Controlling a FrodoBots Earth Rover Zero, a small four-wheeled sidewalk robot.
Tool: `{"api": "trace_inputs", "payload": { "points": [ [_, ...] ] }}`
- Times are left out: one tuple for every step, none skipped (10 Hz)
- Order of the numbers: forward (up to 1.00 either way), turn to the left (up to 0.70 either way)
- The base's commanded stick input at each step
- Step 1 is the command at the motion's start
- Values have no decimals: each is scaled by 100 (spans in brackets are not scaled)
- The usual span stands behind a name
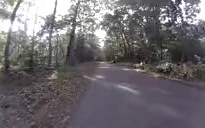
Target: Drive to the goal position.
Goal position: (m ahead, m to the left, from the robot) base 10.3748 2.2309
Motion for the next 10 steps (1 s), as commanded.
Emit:
{"api": "trace_inputs", "payload": {
  "points": [
    [70, -1],
    [70, -1],
    [70, -1],
    [70, -1],
    [70, -1],
    [70, -1],
    [70, -1],
    [70, -1],
    [70, -1],
    [70, -1]
  ]
}}
